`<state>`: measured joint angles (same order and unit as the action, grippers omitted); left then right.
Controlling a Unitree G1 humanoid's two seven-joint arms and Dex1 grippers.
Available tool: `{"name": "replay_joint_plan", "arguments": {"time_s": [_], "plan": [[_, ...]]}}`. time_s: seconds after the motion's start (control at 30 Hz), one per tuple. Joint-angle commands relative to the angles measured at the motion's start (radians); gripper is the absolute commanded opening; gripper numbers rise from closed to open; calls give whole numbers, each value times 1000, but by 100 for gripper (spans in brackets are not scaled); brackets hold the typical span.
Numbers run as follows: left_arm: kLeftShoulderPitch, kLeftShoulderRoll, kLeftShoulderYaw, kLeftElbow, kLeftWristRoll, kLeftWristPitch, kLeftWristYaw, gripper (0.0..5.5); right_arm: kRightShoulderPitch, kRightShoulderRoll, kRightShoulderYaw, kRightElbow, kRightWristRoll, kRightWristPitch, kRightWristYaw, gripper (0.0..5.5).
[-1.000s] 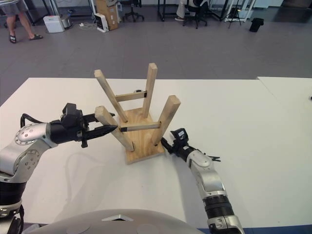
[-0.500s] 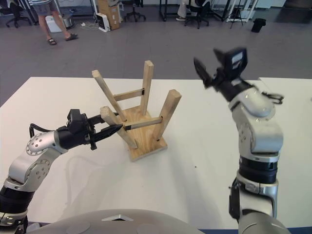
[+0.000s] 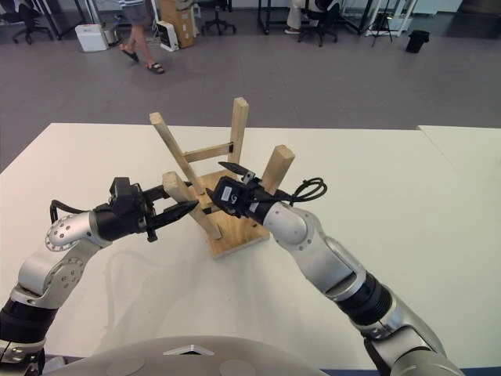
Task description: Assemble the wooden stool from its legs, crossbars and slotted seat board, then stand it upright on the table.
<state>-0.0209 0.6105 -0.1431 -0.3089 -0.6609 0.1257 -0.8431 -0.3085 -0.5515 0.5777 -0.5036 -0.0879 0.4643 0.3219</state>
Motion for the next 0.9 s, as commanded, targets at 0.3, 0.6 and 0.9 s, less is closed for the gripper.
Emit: {"name": "replay_joint_plan", "arguments": {"time_s": [0.3, 0.6, 0.9], "plan": [[-287, 241, 86, -256, -248, 506, 15, 203, -303, 183, -539, -166, 409, 410, 31, 320], [-166, 271, 48, -210, -63, 522, -2, 353, -363, 196, -589, -187, 456, 472, -11, 320], [-573, -1, 383, -146, -506, 447, 206, 382, -407, 334, -899, -235, 736, 580, -133, 320]]}}
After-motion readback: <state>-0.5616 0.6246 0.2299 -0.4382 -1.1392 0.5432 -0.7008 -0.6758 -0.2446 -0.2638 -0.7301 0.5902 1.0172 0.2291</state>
